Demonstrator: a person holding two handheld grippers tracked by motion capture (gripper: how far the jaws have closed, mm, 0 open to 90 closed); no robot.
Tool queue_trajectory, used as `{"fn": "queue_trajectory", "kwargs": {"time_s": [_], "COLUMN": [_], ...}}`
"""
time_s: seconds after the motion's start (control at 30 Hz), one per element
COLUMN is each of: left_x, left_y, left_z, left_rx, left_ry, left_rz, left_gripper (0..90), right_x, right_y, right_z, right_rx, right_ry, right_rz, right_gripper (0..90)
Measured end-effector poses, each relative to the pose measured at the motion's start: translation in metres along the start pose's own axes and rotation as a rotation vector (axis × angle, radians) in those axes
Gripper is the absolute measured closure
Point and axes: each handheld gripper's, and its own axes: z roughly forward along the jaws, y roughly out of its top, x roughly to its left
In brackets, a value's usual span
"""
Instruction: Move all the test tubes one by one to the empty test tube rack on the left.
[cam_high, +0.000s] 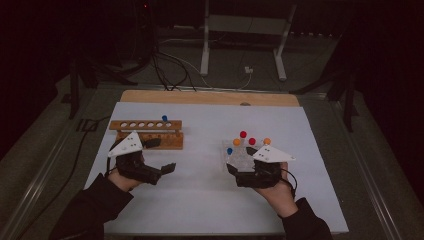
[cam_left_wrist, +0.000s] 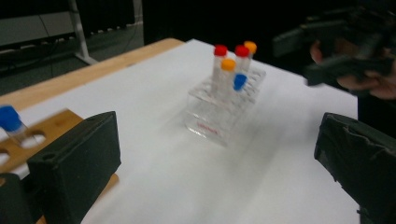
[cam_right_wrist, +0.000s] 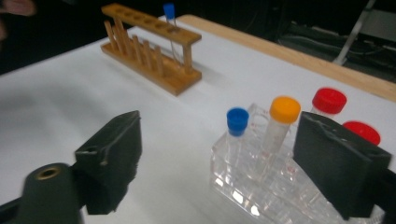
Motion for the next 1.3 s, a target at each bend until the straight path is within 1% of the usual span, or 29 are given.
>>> {"fn": "queue_trajectory", "kwargs": {"time_s": [0.07, 0.13, 0.2, 0.33, 0.4, 0.47, 0.5, 0.53, 0.7, 0.73, 0.77, 0.83, 0.87, 0.93, 1.07, 1.1, 1.17, 1.2, 1.3], "left_x": [-0.005, -0.01, -0.015, -0.026, -0.028, -0.03, -0.031, -0.031, -0.033, -0.033, -0.034, -0.034, -0.034, -0.034, -0.033, -0.033, -0.033, -0.033, -0.033], "left_y": [-0.005, -0.01, -0.016, -0.027, -0.031, -0.035, -0.036, -0.038, -0.043, -0.044, -0.045, -0.045, -0.045, -0.046, -0.047, -0.047, -0.048, -0.048, -0.048], "left_z": [-0.002, -0.002, -0.003, -0.005, -0.006, -0.006, -0.006, -0.006, -0.004, -0.004, -0.003, -0.003, -0.002, -0.002, -0.002, -0.002, -0.001, -0.001, 0.0], "left_rx": [-0.003, -0.007, -0.004, -0.002, -0.008, 0.005, 0.009, 0.011, 0.023, 0.028, 0.028, 0.033, 0.032, 0.032, 0.034, 0.035, 0.039, 0.042, 0.043], "left_ry": [-0.011, -0.011, -0.017, -0.017, -0.015, -0.009, -0.005, -0.014, -0.013, -0.018, -0.015, -0.022, -0.018, -0.024, -0.023, -0.03, -0.023, -0.029, -0.028], "left_rz": [-0.004, -0.007, -0.003, 0.012, 0.009, 0.014, 0.019, 0.013, 0.018, 0.017, 0.02, 0.025, 0.026, 0.023, 0.024, 0.022, 0.025, 0.026, 0.023], "left_gripper": [1.2, 1.2, 1.2, 1.2, 1.3, 1.2, 1.2, 1.2, 1.2, 1.2, 1.2, 1.2, 1.2, 1.2, 1.2, 1.2, 1.3, 1.2, 1.2], "right_x": [-0.001, -0.001, -0.002, -0.004, -0.006, -0.007, -0.007, -0.008, -0.01, -0.01, -0.011, -0.011, -0.011, -0.012, -0.013, -0.013, -0.013, -0.014, -0.014], "right_y": [-0.002, -0.004, -0.006, -0.009, -0.01, -0.011, -0.012, -0.012, -0.015, -0.015, -0.015, -0.015, -0.015, -0.015, -0.015, -0.015, -0.016, -0.016, -0.016], "right_z": [0.003, 0.006, 0.01, 0.017, 0.021, 0.024, 0.026, 0.028, 0.037, 0.039, 0.04, 0.043, 0.044, 0.046, 0.051, 0.052, 0.054, 0.055, 0.058], "right_rx": [0.013, 0.021, 0.035, 0.067, 0.077, 0.089, 0.097, 0.104, 0.137, 0.143, 0.148, 0.153, 0.156, 0.16, 0.173, 0.173, 0.176, 0.174, 0.181], "right_ry": [-0.006, -0.02, -0.016, -0.023, -0.029, -0.031, -0.038, -0.039, -0.047, -0.042, -0.052, -0.045, -0.053, -0.042, -0.053, -0.051, -0.054, -0.052, -0.055], "right_rz": [-0.005, -0.009, -0.013, 0.005, 0.015, 0.017, 0.016, 0.017, 0.025, 0.028, 0.03, 0.034, 0.036, 0.041, 0.042, 0.049, 0.049, 0.052, 0.038], "right_gripper": [19.3, 22.9, 26.7, 29.5, 34.9, 39.2, 42.2, 44.3, 57.7, 59.4, 61.6, 64.3, 65.8, 67.1, 70.7, 71.4, 72.0, 72.2, 73.5]}}
